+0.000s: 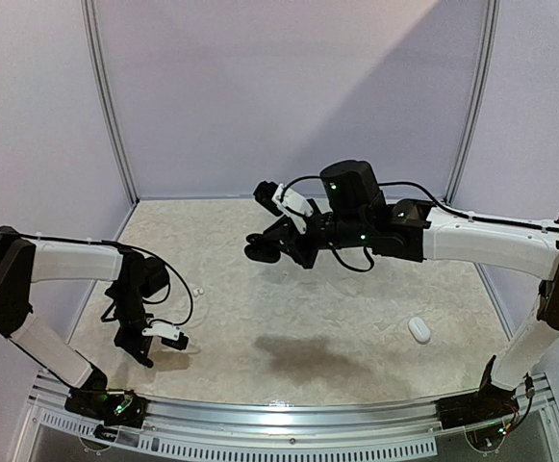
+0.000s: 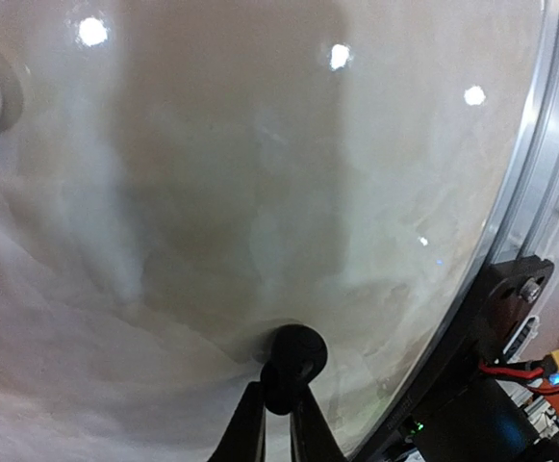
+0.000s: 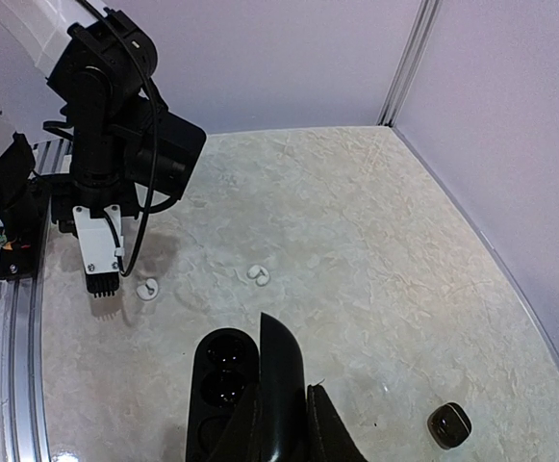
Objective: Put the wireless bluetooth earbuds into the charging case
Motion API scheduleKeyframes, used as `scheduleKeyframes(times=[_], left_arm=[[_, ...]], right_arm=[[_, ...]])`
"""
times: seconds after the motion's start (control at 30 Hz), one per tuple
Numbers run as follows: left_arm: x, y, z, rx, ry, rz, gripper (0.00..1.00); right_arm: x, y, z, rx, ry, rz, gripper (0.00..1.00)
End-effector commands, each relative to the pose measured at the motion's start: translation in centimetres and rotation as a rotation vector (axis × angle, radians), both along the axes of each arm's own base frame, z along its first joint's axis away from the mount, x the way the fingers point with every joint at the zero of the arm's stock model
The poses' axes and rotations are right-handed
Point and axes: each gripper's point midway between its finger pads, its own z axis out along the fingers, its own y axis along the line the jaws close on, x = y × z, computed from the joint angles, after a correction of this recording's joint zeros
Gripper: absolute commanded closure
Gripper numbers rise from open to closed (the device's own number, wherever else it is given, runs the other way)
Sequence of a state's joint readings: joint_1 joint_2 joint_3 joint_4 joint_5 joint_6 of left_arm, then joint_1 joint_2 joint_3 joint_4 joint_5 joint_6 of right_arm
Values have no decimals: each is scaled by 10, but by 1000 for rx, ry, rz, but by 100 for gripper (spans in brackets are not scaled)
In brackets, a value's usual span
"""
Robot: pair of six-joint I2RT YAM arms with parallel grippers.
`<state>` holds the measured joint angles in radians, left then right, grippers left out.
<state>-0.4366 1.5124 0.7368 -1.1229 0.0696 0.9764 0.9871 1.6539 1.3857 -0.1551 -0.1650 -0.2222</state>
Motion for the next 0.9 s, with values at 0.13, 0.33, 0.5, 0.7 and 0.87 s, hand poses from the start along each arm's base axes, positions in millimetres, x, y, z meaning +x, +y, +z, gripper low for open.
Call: scheduleKeyframes(times=[0.13,0.33,0.5,0.7,0.87], left_arm=[[2,-12,4,-54,-13,-4,100],[22,-21,25,-62,-86,47,100],[61,-42,87,-132,-246,88,100],[73,-65,157,-189,-403,38,100],[69,-87,202,-235,-488,-17,100]], right_arm=[[-2,-6,12,19,-17,-14,92],[-2,-5,8,18,-16,-9,92],[0,0,6,36,-16,-5,93],[4,14,1,53,-24,17,94],[9,26,0,58,-42,37,95]])
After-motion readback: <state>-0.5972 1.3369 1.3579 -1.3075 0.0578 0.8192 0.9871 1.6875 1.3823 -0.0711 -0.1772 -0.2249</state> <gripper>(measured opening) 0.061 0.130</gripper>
